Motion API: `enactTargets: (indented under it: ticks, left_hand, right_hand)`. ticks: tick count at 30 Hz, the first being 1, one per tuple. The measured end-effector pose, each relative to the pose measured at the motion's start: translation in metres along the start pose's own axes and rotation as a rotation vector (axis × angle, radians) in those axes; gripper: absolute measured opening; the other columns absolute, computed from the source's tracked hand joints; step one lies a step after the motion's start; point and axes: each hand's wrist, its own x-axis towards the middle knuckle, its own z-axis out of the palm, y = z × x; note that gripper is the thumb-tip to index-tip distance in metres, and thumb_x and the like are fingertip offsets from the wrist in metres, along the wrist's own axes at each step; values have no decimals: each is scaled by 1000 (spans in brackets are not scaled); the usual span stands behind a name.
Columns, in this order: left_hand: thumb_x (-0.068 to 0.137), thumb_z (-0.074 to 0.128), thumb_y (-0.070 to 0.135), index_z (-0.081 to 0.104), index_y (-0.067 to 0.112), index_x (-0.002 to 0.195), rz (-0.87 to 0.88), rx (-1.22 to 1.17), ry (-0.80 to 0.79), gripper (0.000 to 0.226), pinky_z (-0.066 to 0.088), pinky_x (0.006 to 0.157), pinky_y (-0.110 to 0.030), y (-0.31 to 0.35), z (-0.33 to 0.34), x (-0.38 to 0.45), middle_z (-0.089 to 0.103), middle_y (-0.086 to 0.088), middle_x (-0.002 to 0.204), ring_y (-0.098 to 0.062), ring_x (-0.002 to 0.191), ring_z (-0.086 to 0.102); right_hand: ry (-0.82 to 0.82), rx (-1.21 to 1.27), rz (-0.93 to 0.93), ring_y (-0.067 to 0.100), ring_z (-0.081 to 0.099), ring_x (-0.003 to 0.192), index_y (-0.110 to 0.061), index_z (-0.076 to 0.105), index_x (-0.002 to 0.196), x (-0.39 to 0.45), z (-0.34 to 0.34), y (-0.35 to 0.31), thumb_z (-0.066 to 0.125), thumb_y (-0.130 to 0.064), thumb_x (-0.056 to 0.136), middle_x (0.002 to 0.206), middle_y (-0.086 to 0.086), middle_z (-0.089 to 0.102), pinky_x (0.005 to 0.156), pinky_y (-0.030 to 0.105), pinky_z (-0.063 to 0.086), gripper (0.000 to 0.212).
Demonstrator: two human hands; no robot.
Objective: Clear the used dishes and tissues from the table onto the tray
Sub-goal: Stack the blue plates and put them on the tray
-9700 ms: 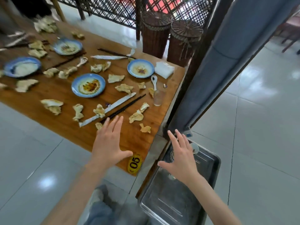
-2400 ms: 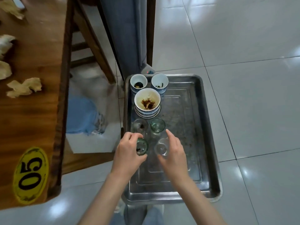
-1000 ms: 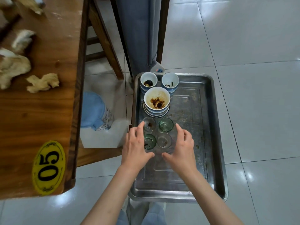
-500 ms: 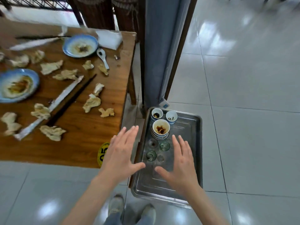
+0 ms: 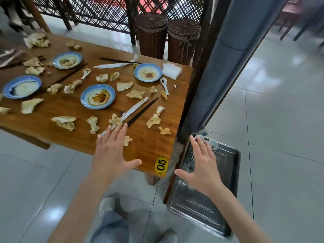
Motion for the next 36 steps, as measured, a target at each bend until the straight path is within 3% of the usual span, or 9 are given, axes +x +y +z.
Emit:
enactTargets:
  ticks: [8, 20, 36]
  left_hand:
    - [60, 71, 68, 6, 29, 149, -84, 8, 7, 117, 13, 114, -48, -105, -34, 21, 12, 5, 157, -21, 145, 5]
    - [62, 71, 66, 9, 29, 149, 28, 16, -27, 112, 14, 114, -49, -246, -76, 96, 13, 7, 157, -20, 145, 6]
    - [66, 68, 65, 12, 32, 148, 72, 37, -110, 105, 16, 114, -47, -283, -34, 223, 17, 7, 156, -19, 144, 11]
  right_hand:
    - [22, -21, -8, 25, -1, 145, -33, 0, 148, 38, 26, -92, 66, -67, 67, 158, -4, 4, 115, 47, 8, 110]
    - [55, 25, 154, 21, -4, 145, -33, -2, 148, 102, 94, -221, 67, -64, 69, 158, -6, 1, 117, 46, 10, 109]
    - [-11, 36, 299, 20, 3, 145, -34, 1, 148, 204, 134, -226, 66, -66, 69, 157, -8, 7, 115, 42, 11, 107]
